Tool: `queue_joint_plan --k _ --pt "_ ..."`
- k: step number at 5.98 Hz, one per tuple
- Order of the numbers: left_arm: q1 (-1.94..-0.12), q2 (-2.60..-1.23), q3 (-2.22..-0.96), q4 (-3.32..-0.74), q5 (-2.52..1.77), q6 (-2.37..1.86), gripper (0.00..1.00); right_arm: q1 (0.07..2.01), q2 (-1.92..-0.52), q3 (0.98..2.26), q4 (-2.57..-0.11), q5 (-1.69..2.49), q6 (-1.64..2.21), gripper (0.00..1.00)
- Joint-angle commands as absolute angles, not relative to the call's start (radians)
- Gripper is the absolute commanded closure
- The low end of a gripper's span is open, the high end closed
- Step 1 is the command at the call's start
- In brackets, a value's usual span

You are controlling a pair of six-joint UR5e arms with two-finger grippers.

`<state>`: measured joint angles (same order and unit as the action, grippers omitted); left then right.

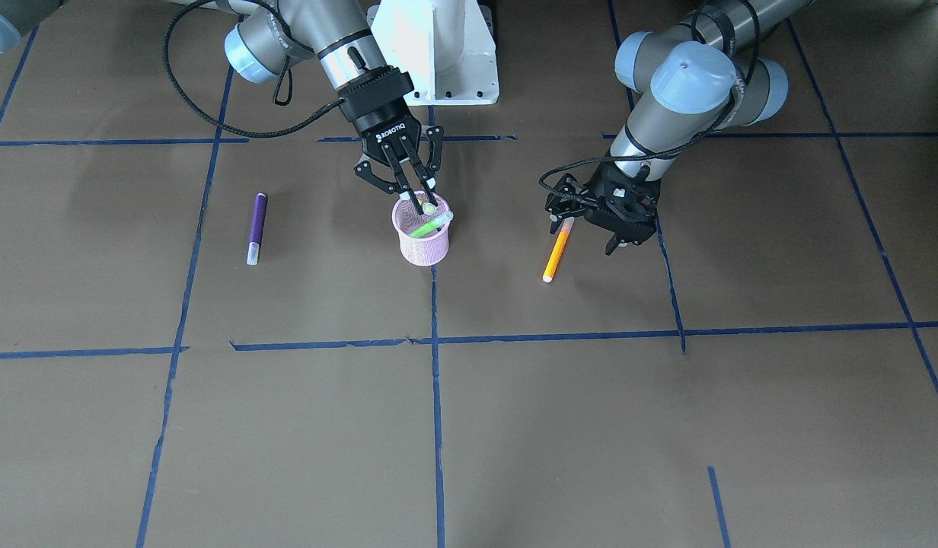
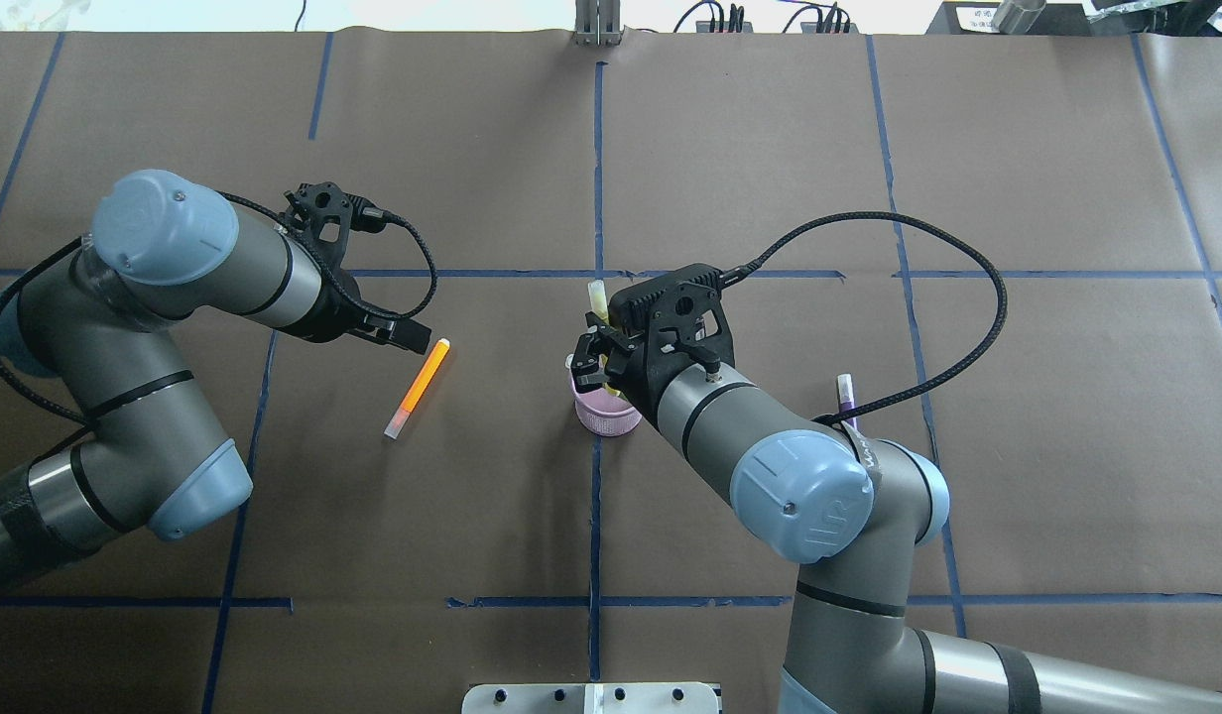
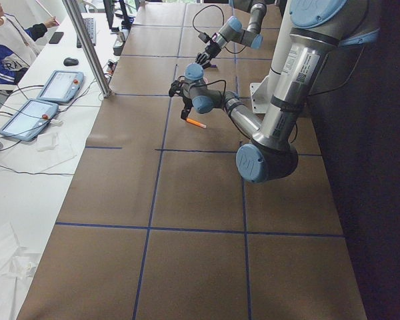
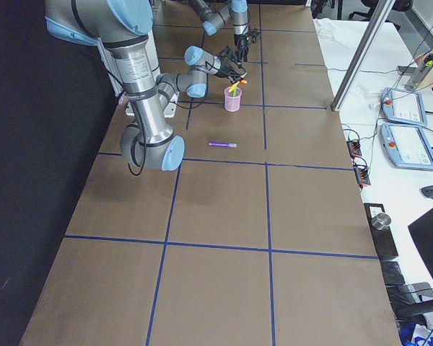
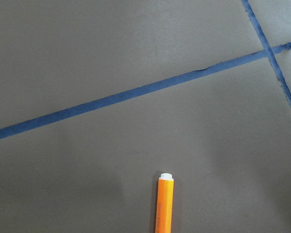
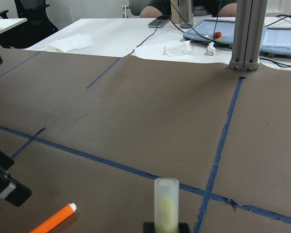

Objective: Collect pens into pen holder
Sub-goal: 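Lower the yellow marker into the cup and open the right gripper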

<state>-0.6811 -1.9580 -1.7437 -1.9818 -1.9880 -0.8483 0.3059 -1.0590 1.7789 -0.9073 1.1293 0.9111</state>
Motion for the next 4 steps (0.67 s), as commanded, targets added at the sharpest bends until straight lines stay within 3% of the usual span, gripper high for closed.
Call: queue_joint_plan --k 1,2,3,4 --pt "-0.681 -1.959 -1.743 -1.982 -1.988 -0.848 0.00 0.299 -1.058 1.758 -0.888 1.121 0.911 0.97" --pt "-0.681 -1.959 -1.743 -1.980 -1.988 -0.848 0.00 0.295 -1.057 1.728 -0.853 1.117 0.911 0.95" --pt "-0.681 -1.959 -1.743 -1.980 -1.988 -0.848 0.00 0.293 -1.055 1.718 -0.809 1.120 0.919 0.76" --pt "-0.681 -1.959 -1.738 -1.980 -1.988 -0.848 0.00 0.293 -1.055 1.717 -0.804 1.117 0.923 0.09"
